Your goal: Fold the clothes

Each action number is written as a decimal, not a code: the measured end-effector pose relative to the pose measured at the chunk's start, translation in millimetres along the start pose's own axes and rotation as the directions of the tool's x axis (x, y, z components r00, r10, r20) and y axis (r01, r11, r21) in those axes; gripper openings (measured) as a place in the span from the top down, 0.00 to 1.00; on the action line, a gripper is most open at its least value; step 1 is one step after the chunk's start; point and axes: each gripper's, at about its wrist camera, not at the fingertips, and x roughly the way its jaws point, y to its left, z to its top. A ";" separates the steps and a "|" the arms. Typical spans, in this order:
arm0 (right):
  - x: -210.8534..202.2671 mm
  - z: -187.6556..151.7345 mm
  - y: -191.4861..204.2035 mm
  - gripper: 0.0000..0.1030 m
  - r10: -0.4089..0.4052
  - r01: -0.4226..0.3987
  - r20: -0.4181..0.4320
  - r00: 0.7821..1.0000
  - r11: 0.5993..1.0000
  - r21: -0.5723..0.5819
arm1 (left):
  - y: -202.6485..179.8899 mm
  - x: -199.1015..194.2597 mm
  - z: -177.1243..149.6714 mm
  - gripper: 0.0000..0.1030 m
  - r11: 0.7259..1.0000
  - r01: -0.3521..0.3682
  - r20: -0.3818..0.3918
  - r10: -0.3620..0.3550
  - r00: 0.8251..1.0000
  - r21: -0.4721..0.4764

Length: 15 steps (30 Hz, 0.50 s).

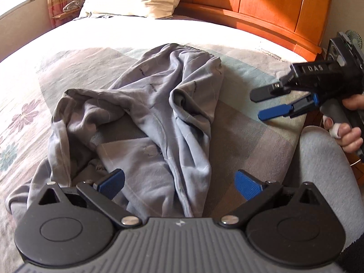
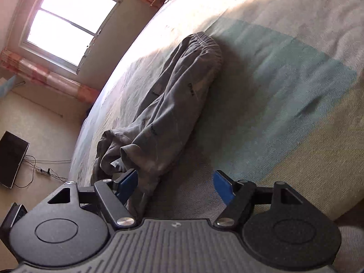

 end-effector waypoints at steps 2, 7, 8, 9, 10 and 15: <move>-3.7 -7.9 -5.2 0.25 0.001 -0.001 0.018 1.000 1.000 -0.009 | -4.8 10.8 16.3 0.01 0.999 -0.037 0.013 0.037 0.999 0.032; -5.7 -18.9 -6.2 0.21 0.014 -0.012 0.044 0.999 0.999 -0.039 | -11.8 45.9 53.6 0.01 0.990 -0.096 0.029 0.094 0.995 0.106; -5.6 -18.9 -6.6 0.20 0.019 -0.018 0.047 0.999 0.999 -0.041 | -12.2 54.7 57.3 0.01 0.986 -0.116 0.020 0.115 0.993 0.121; -4.6 -18.2 -3.3 0.20 0.023 -0.021 0.048 0.999 0.999 -0.040 | -12.0 63.3 60.0 0.01 0.981 -0.139 0.011 0.138 0.990 0.134; -3.3 -18.5 -3.5 0.20 0.027 -0.025 0.047 0.999 0.999 -0.037 | -10.2 69.7 62.1 0.01 0.977 -0.158 0.007 0.159 0.987 0.139; -1.9 -18.1 -5.8 0.20 0.048 -0.047 0.045 0.998 0.998 -0.034 | 25.1 76.9 69.8 0.00 0.949 -0.305 0.025 0.304 0.952 0.081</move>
